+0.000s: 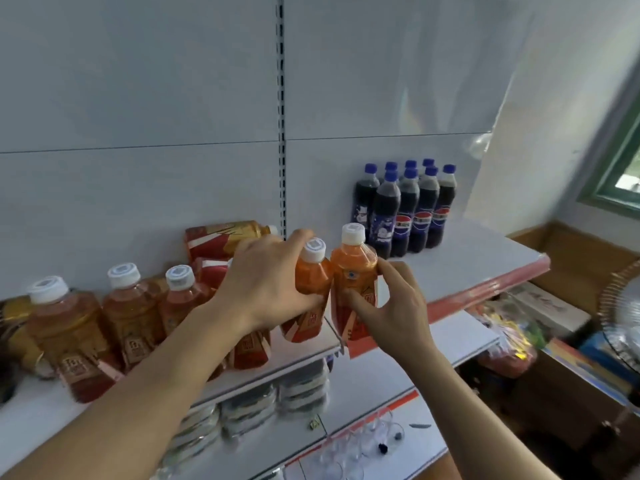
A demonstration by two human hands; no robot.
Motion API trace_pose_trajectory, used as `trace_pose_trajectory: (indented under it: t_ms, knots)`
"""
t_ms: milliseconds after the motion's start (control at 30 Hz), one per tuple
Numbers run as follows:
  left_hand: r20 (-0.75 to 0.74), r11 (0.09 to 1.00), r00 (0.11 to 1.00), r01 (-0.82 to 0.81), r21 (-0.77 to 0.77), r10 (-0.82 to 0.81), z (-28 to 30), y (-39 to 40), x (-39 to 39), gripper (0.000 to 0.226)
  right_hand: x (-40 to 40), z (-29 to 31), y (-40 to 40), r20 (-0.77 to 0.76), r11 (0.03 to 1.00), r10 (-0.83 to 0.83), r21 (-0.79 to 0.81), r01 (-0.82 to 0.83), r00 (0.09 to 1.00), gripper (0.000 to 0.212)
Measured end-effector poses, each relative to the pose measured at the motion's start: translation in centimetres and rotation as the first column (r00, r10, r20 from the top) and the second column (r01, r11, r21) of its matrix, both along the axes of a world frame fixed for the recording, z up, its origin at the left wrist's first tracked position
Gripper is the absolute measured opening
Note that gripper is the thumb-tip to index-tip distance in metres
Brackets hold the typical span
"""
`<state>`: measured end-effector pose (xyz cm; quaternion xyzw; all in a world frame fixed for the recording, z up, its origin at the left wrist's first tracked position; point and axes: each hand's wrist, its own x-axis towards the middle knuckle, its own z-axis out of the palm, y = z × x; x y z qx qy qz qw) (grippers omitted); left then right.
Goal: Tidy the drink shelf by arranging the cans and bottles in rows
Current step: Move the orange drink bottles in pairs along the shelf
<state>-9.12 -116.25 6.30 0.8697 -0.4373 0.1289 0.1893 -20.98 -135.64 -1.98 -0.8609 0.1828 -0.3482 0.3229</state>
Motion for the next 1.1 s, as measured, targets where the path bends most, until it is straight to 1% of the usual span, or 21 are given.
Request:
trace_pose_trajectory:
  t_ms: [67,133,200,300,467,533,600,667,733,867,967,1033,1100]
  knots:
    - [0.038,0.998,0.999,-0.035,0.043,0.034,-0.1,-0.4,0.9,0.088,1.4,-0.7,-0.5,0.004,1.000,0.031,-0.004,-0.031,1.000,0.056]
    - [0.087,0.989,0.994,-0.074,0.128,0.063,-0.2,-0.9,1.3,0.091,2.6,-1.6,-1.0,0.008,0.999,0.052,0.010,-0.052,0.999,0.052]
    - [0.145,0.969,0.985,-0.125,0.214,0.095,-0.2,-1.4,1.7,0.095,3.5,-2.3,-1.5,0.007,0.997,0.078,0.017,-0.078,0.997,0.051]
    - [0.191,0.936,0.974,-0.175,0.306,0.119,-0.3,-1.8,2.1,0.098,4.4,-2.9,-1.9,-0.003,0.991,0.131,0.035,-0.130,0.991,0.053]
    - [0.251,0.897,0.954,-0.251,0.364,0.165,-0.2,-2.0,1.9,0.099,5.6,-4.6,-2.3,-0.035,0.981,0.182,0.070,-0.179,0.983,0.059]
    - [0.288,0.876,0.941,-0.285,0.388,0.178,-0.1,-2.1,1.6,0.101,5.9,-4.9,-2.4,-0.041,0.978,0.203,0.063,-0.200,0.978,0.066]
    - [0.282,0.855,0.937,-0.313,0.413,0.207,-0.1,-2.3,1.2,0.102,6.0,-5.1,-2.7,-0.060,0.971,0.235,0.065,-0.231,0.970,0.074]
    - [0.260,0.849,0.938,-0.325,0.417,0.231,-0.2,-2.4,0.8,0.099,6.1,-5.1,-2.9,-0.096,0.967,0.254,0.043,-0.251,0.962,0.075]
    - [0.245,0.849,0.935,-0.338,0.407,0.255,-0.3,-2.2,0.6,0.098,6.4,-5.2,-3.2,-0.131,0.962,0.265,-0.026,-0.271,0.955,0.076]
    - [0.238,0.840,0.923,-0.375,0.392,0.301,-0.7,-2.2,0.0,0.111,6.6,-5.1,-3.7,-0.180,0.945,0.290,-0.102,-0.311,0.940,0.079]
    - [0.266,0.852,0.911,-0.394,0.344,0.314,-1.2,-2.2,-0.6,0.119,6.5,-5.0,-3.8,-0.181,0.928,0.279,-0.203,-0.314,0.943,0.077]
    - [0.270,0.877,0.907,-0.394,0.276,0.323,-1.3,-1.9,-1.0,0.113,6.3,-4.9,-3.9,-0.154,0.908,0.245,-0.310,-0.283,0.957,0.075]
    - [0.289,0.890,0.893,-0.410,0.202,0.346,-1.4,-1.4,-1.7,0.102,5.7,-4.4,-3.6,-0.124,0.895,0.194,-0.383,-0.228,0.973,0.077]
